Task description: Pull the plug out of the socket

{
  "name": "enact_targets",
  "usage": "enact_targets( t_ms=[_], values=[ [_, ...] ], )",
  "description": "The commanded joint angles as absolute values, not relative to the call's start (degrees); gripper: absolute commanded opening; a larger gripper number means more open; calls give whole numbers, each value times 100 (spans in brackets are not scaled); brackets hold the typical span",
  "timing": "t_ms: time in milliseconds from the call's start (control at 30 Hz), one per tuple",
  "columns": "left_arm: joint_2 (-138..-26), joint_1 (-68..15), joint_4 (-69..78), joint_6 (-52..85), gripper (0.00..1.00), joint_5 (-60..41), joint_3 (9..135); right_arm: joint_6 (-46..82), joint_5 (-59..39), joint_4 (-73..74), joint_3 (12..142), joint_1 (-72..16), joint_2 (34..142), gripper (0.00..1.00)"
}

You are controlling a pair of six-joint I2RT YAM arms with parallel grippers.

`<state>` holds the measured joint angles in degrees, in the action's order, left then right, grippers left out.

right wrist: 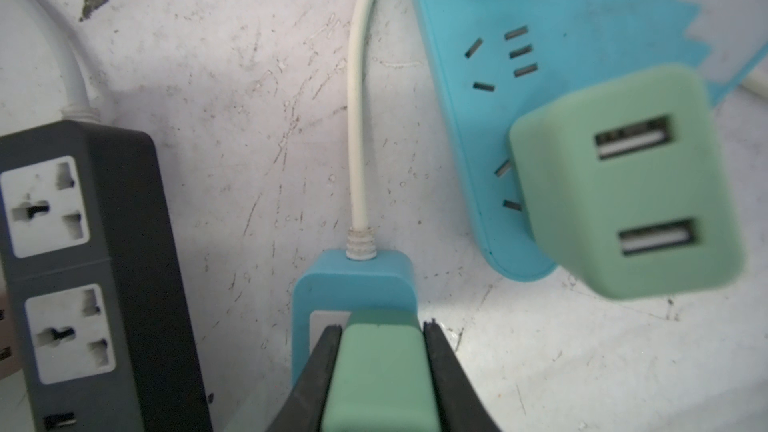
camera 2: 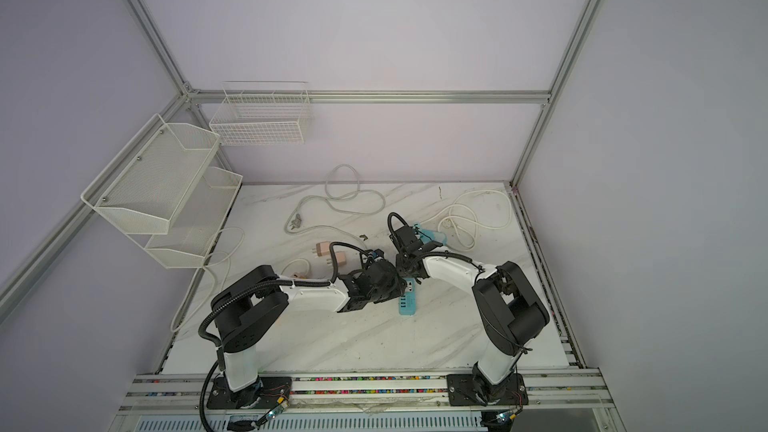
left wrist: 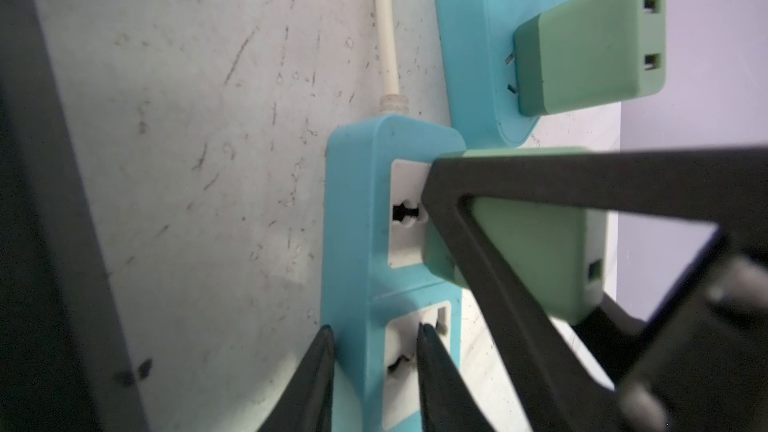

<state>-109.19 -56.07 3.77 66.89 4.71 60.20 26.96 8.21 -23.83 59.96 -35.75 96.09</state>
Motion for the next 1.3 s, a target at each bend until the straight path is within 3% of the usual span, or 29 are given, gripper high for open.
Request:
enact_targets(
  t_ms=[0,933,1267],
  values=[
    [-11189,-5840,-41,6635,31,76,5641,2771,923,-2382,6095,-3627,9328,12],
    [-11197,-5883,33,6748,29,138,5276,2937,862,-2439,6300,-3811,9518,10],
    [-11107,-5882,-146,6496,29,136,5552,2830,1120,-2664,6117,-3523,8701,10]
  ],
)
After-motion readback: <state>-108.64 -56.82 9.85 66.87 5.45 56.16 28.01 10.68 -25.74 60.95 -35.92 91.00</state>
